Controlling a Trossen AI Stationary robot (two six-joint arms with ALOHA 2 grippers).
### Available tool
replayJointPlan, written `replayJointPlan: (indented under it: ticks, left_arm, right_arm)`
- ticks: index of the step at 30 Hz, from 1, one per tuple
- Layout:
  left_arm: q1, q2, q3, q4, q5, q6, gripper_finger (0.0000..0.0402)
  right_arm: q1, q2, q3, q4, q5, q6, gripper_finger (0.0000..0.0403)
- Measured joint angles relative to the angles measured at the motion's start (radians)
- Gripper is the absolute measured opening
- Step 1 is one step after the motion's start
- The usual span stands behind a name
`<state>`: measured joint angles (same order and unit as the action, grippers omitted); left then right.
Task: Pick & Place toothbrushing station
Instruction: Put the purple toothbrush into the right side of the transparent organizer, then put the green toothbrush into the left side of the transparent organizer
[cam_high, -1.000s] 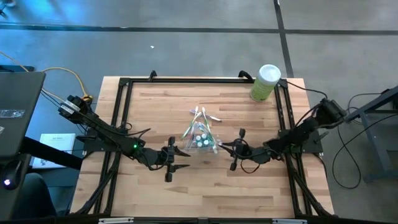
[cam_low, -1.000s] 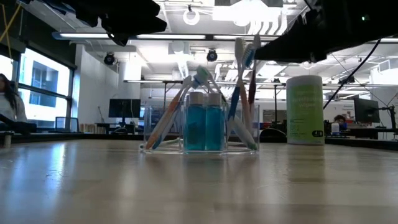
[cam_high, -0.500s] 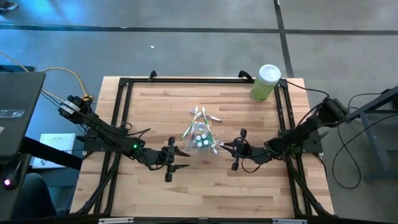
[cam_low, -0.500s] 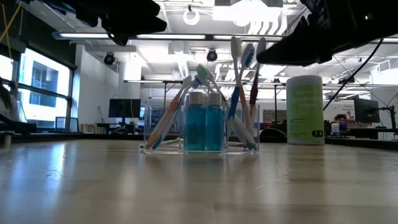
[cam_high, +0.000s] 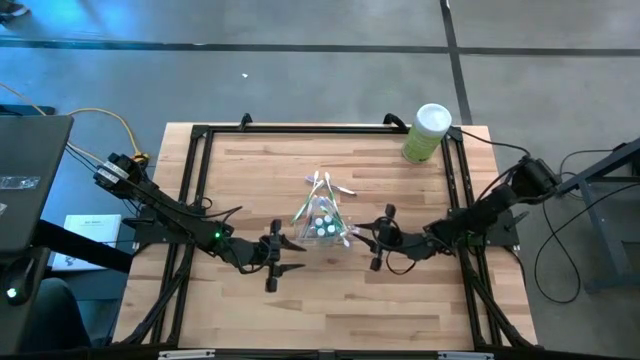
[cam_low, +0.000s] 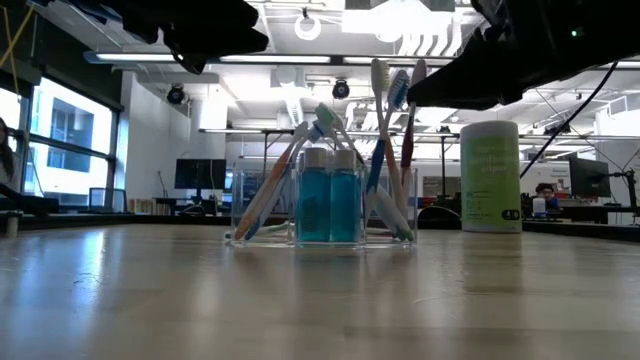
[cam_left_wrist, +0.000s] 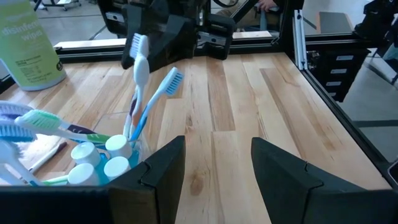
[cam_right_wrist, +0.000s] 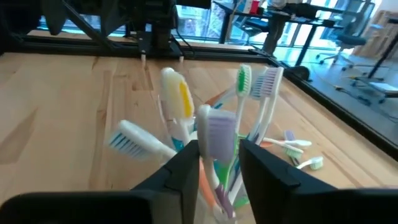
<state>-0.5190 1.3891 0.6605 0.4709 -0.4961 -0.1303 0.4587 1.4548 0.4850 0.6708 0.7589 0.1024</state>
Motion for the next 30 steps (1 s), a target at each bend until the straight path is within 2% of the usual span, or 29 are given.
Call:
replayJointPlan:
  ticks: [8,17,25,27,30]
  left_arm:
    - [0.000,0.000,0.000,0.000,-0.007,0.000,0.0179]
    - [0.000,0.000,0.000,0.000,-0.007,0.003,0.0179]
    - [0.000,0.000,0.000,0.000,-0.015,0.003,0.0179]
    - [0.000,0.000,0.000,0.000,-0.057,0.004,0.0179]
    - [-0.006,-0.002,0.000,-0.001,-0.200,0.017,0.0179]
  right_arm:
    - [-0.084,0.000,0.000,0.064,-0.158,-0.001,0.0164]
    - [-0.101,0.000,0.000,0.219,-0.191,-0.154,0.0225]
    - [-0.090,0.000,0.000,0.327,-0.208,-0.280,0.0238]
    - [-0.075,0.000,0.000,0.349,-0.208,-0.314,0.0237]
    - [-0.040,0.000,0.000,0.373,-0.208,-0.367,0.0236]
